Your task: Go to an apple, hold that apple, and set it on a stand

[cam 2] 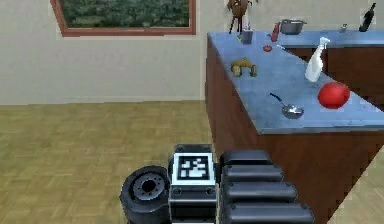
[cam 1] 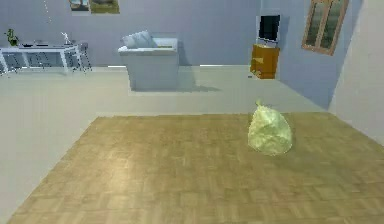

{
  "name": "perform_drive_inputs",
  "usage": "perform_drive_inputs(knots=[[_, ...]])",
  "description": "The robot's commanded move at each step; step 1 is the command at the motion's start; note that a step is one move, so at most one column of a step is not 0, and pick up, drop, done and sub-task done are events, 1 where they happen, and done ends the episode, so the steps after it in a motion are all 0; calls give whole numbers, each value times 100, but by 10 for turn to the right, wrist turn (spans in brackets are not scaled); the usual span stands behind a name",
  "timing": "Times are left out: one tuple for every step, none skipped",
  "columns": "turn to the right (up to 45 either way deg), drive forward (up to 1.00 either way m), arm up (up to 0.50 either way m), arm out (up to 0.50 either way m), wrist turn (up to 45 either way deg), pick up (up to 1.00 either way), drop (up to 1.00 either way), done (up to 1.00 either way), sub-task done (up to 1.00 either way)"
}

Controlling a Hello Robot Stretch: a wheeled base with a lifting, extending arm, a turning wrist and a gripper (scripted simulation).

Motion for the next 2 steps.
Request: perform_drive_inputs(knots=[[0,100,0,0,0,0,0,0,0],[0,100,0,0,0,0,0,0,0]])
